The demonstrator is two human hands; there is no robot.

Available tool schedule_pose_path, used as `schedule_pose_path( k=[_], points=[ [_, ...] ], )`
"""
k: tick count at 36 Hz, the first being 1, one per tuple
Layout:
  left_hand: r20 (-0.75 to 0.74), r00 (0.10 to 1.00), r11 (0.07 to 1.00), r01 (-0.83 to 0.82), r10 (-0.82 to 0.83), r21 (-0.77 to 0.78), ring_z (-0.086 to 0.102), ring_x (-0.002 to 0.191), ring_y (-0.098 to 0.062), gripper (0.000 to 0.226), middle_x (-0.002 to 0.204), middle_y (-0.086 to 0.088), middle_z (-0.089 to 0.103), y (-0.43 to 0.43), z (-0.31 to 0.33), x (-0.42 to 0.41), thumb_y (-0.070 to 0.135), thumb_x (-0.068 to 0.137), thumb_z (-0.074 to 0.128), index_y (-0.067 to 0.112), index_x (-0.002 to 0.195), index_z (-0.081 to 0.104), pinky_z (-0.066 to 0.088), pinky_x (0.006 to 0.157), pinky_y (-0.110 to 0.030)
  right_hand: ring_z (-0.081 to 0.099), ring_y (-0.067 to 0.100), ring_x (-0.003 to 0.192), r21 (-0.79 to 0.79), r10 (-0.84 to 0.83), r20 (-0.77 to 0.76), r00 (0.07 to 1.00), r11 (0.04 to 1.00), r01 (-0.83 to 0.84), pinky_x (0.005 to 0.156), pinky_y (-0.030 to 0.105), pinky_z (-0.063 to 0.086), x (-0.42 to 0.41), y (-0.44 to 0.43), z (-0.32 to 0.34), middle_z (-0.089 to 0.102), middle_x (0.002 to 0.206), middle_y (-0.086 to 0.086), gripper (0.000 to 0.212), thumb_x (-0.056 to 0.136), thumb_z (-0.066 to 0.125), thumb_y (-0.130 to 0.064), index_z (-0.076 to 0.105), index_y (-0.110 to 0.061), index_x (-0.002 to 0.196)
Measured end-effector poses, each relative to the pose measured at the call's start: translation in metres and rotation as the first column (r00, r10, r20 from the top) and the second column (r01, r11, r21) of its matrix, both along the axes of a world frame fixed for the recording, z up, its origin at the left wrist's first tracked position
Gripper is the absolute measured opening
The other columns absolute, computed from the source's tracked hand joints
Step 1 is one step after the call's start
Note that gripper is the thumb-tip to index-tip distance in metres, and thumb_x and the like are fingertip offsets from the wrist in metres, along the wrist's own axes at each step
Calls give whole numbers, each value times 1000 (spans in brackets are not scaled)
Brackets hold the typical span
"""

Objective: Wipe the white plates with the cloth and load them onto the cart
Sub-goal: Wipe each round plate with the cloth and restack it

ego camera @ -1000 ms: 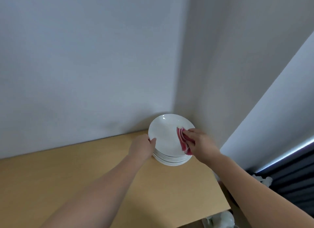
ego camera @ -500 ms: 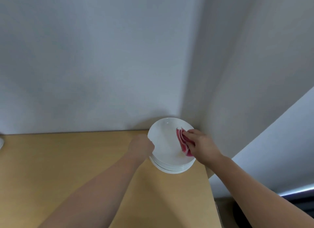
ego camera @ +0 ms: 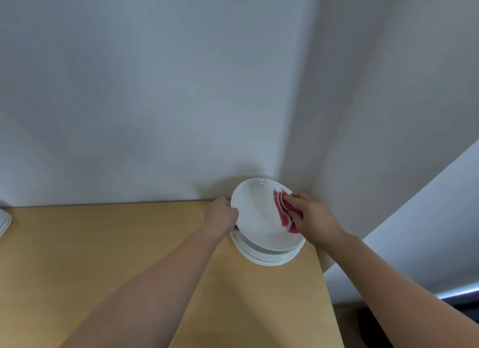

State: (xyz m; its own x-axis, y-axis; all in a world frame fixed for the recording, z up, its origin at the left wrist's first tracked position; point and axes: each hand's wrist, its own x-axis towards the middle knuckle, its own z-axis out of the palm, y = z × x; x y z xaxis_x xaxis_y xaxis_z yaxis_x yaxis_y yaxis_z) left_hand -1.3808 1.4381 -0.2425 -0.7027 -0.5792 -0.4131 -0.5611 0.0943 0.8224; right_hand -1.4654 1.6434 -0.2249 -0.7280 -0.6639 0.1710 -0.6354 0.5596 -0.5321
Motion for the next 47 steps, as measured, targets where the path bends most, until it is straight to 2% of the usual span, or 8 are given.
schedule_pose_path(
  k=[4,12,17,24,30,35,42,47],
  points=[
    [-14,999,999,36,-36,-22,65,83,-26,16,95,-6,60,2,1,8,3,83,49,17,92,48,53,45,-26,61,23,91,-19,-11,-10,1000,1000,10,76,39,52,1,-2,4,64,108,0,30,92,59,-10,67,-16,120],
    [-35,998,992,45,-49,-122,69,81,-32,31,92,-11,70,-18,7,31,3,82,40,10,98,65,61,68,-48,61,18,90,-38,46,-11,999,998,-46,76,32,51,9,-19,14,60,112,-4,32,94,56,-11,65,-19,124],
    [-91,995,987,-47,34,-151,69,76,-24,37,83,1,67,-39,13,61,5,86,42,36,73,55,62,64,-38,60,21,94,-44,111,-52,992,993,-114,78,35,51,20,-42,23,61,113,-3,31,94,54,-9,65,-17,122],
    [-134,986,980,-116,94,-160,69,70,-22,38,83,1,72,-81,10,111,5,83,42,36,77,63,56,50,-28,62,17,84,-74,183,1,983,980,-182,75,29,52,49,-90,27,59,111,-5,29,98,50,-14,65,-22,122],
    [-124,984,976,-144,124,-161,69,80,-26,35,87,2,68,-125,0,149,6,87,43,37,83,60,61,68,-47,62,14,72,-91,214,57,975,974,-208,72,30,56,82,-141,25,55,102,-6,27,99,47,-14,64,-20,119],
    [-79,992,976,-113,100,-185,66,79,-19,38,85,11,64,-156,-20,177,7,91,43,42,77,50,58,70,-39,60,21,85,-29,198,57,978,980,-197,76,39,54,116,-178,6,59,102,1,25,97,50,-15,65,-16,116],
    [-3,998,991,-57,57,-120,55,84,0,27,93,21,55,-183,-62,200,12,95,44,32,110,55,41,58,-19,59,21,92,98,136,133,982,984,-150,79,33,52,150,-206,-32,57,111,-1,33,93,57,-17,62,-19,126],
    [42,999,996,-9,13,-90,58,86,-4,29,95,14,61,-182,-82,203,8,95,43,30,107,59,42,61,-18,57,22,98,192,77,166,983,975,-109,79,38,53,156,-205,-63,54,120,-3,35,94,54,-21,59,-22,129]
  ],
)
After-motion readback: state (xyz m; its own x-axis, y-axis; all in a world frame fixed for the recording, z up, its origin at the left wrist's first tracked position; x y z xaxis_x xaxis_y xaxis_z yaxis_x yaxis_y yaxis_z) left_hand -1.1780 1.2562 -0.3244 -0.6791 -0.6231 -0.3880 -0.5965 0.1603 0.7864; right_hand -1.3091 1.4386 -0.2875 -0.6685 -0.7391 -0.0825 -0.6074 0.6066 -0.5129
